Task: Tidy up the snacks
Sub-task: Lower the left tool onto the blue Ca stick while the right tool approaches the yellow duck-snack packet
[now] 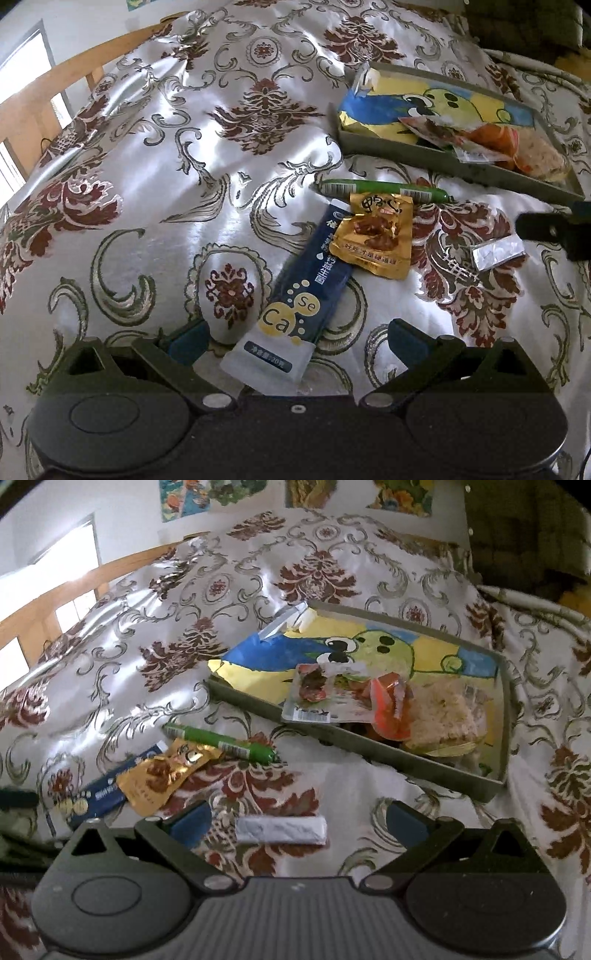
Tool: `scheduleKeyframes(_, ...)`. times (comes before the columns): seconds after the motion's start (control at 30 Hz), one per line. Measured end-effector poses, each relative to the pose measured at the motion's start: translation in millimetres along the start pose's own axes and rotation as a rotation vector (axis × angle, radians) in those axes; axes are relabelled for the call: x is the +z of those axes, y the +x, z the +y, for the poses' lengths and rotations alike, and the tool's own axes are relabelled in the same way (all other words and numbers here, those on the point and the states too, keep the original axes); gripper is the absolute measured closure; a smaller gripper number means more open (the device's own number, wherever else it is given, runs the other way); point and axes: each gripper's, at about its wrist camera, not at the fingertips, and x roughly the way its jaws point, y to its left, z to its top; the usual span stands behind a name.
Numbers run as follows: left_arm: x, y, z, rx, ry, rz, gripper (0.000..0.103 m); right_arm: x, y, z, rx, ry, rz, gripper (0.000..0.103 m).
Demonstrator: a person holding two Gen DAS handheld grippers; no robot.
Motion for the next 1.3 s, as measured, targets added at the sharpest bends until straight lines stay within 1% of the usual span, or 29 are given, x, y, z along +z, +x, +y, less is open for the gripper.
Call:
scheduleKeyframes(0.1, 0, 4, -1, -0.003, 0.015, 0.005, 0.001, 6, 9, 3, 0.022, 0.010, 0.021, 0.000)
scheduleKeyframes(0.3, -1, 11, -3, -0.020, 0.032, 0.021, 0.001, 16, 27, 17, 0.135, 0.006, 0.086, 0.000)
scheduleKeyframes(0.43, -2, 15, -2, -0.028, 0.025, 0.033, 0.001, 23, 39, 23, 0.197, 0.029, 0.136, 0.000)
scheduleKeyframes(0.53, -2, 16, -2, -0.038, 0.024, 0.035, 0.001, 27, 50, 25, 0.237, 0.059, 0.176, 0.000)
scheduleKeyframes(0.6, -3, 18, -2, -0.049, 0.022, 0.040, 0.001, 29, 56, 24, 0.254, 0.081, 0.194, 0.000)
scheduleKeyframes(0.77, -4, 20, -2, -0.047, 0.027, 0.047, 0.001, 32, 68, 18, 0.287, 0.160, 0.234, 0.000)
scheduleKeyframes(0.9, -4, 25, -2, -0.040, 0.036, 0.069, 0.001, 35, 75, 14, 0.366, 0.223, 0.273, 0.000)
scheduleKeyframes(1.0, -5, 26, 0, -0.048, 0.027, 0.068, 0.001, 35, 82, 15, 0.435, 0.264, 0.299, 0.000)
scheduleKeyframes(1.1, -5, 26, 2, -0.055, 0.012, 0.066, 0.002, 34, 90, 21, 0.480, 0.282, 0.318, 0.001)
scheduleKeyframes(1.2, -4, 26, 2, -0.052, 0.013, 0.061, 0.004, 32, 100, 29, 0.497, 0.291, 0.332, 0.002)
scheduleKeyframes(1.3, -4, 24, 2, -0.061, 0.009, 0.054, 0.006, 32, 108, 32, 0.499, 0.351, 0.324, 0.003)
